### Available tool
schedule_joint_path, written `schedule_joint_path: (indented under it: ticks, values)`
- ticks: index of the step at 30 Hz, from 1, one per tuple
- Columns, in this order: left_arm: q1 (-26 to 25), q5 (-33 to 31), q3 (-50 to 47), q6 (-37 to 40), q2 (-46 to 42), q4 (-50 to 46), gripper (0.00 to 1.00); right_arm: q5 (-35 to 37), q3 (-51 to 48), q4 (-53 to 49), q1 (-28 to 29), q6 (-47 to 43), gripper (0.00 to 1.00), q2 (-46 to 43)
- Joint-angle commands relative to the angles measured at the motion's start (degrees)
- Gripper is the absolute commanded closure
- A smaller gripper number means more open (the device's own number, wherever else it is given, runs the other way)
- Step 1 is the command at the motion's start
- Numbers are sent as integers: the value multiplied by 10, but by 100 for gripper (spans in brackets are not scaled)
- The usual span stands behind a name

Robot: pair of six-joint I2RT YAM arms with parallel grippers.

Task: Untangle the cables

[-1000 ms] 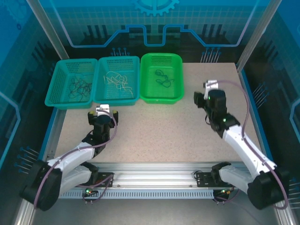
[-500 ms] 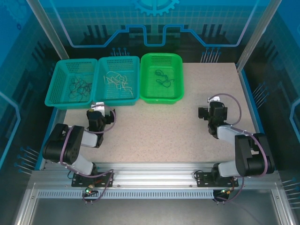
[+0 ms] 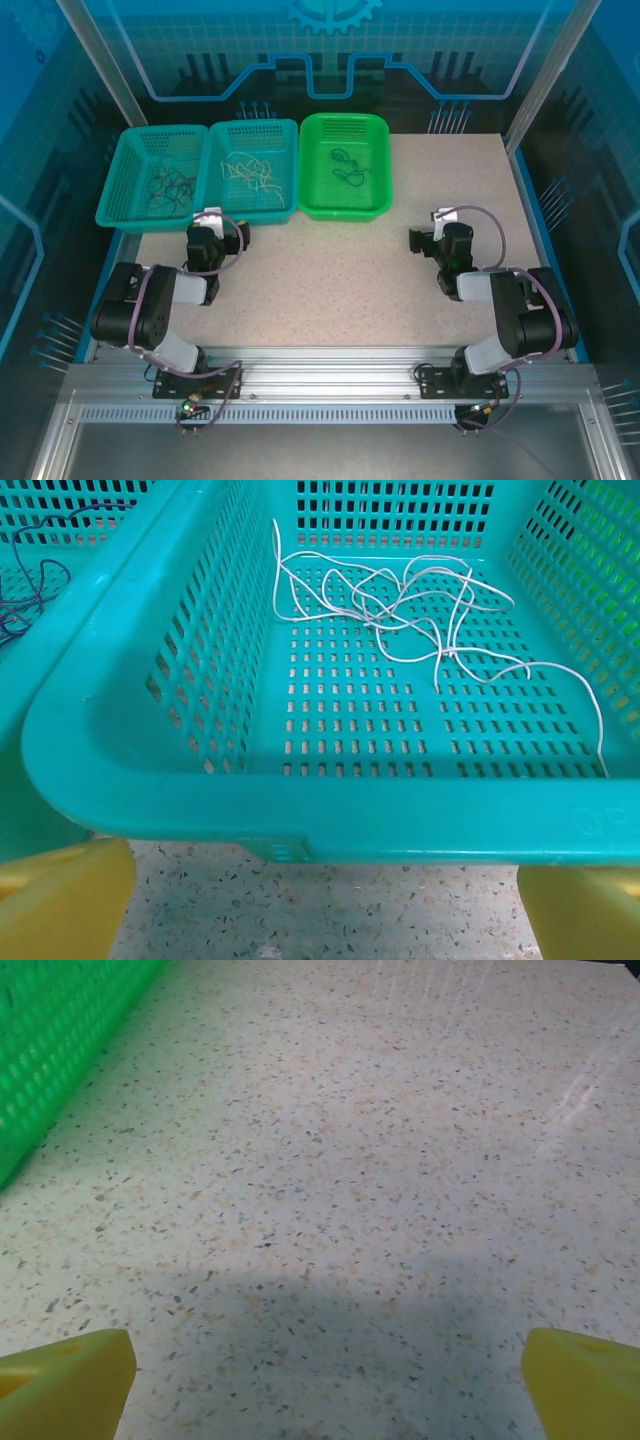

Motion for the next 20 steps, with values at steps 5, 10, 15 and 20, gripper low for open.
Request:
schedule_joint_path:
  ticks: [5,10,15,20]
  values:
    - [5,3,8,-8,-5,-2,1,-2,2,47,0,3,0,-3]
    - [5,5,7,-8,-5,-3,1,-2,2,47,0,3,0,-3]
    - [5,9,9,-7,-5,-3,1,-3,4,45,2,1,0,-1]
    - [5,13,10,-5,-6,-6,1,0,3,45,2,2,0,-4]
